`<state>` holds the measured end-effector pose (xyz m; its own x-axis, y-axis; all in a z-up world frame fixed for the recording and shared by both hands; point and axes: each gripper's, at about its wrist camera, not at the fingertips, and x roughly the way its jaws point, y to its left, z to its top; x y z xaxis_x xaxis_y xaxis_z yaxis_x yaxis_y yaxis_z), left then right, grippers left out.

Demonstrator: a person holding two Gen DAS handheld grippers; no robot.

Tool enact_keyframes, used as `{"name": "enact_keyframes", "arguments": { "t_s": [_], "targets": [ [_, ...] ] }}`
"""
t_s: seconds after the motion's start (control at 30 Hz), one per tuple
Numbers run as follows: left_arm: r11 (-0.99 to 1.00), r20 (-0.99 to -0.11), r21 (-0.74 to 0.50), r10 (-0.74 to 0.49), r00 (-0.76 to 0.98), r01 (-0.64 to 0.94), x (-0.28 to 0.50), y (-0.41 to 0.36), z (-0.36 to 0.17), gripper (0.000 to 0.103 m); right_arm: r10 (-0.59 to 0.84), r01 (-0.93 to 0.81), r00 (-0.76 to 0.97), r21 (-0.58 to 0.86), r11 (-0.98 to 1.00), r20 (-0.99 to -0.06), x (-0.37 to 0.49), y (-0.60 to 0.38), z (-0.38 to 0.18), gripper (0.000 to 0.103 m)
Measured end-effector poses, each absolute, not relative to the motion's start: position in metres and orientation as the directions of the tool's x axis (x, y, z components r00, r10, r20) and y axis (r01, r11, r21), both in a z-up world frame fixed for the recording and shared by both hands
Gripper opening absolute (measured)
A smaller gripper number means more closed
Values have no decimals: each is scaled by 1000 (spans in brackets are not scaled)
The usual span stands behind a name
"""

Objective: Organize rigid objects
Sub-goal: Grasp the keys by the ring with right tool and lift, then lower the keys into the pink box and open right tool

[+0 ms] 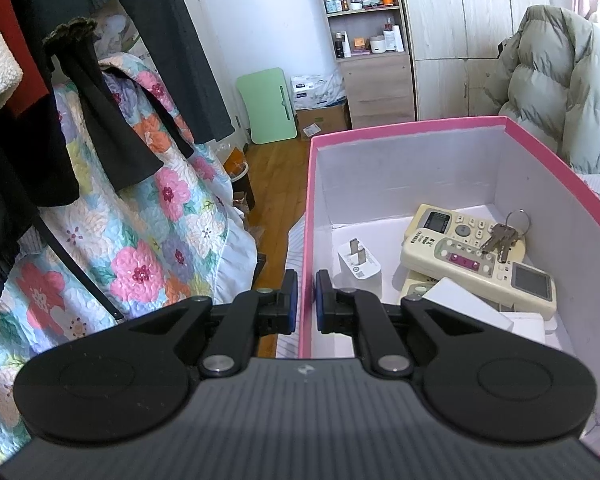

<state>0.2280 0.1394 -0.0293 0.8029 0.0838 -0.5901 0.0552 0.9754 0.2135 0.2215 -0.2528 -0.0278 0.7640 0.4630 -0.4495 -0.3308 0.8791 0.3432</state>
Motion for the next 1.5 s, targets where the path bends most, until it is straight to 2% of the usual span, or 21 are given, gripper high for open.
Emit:
{"name": "enact_keyframes", "arguments": {
  "t_s": [0.2,0.4,0.63,0.8,1.03,1.17,1.3,1.5],
  "targets": [
    [973,-590,222,86,803,59,228,139,-29,8,600,-497,720,345,796,-348,206,-217,16,30],
    [977,-585,207,76,807,58,227,137,-29,8,735,-626,603,386,677,-311,200,-176,36,30],
    [980,-581,186,55,812,67,226,139,-27,8,772,-664,514,396,634,-375,223,-122,28,30],
    [982,-578,174,42,815,73,226,139,-27,8,753,-626,440,434,648,-490,262,-88,10,30],
    [983,-573,168,41,818,68,224,141,-27,8,688,-607,387,392,691,-615,292,-48,-9,32],
    [983,-578,166,35,816,75,224,142,-27,8,687,-555,403,436,709,-604,299,-50,-13,37],
    [983,-577,168,33,816,79,225,142,-26,8,699,-522,450,470,711,-556,286,-74,-2,43],
    [985,-571,158,33,820,70,223,142,-25,8,658,-469,549,461,753,-515,247,-116,15,51]
  ]
}}
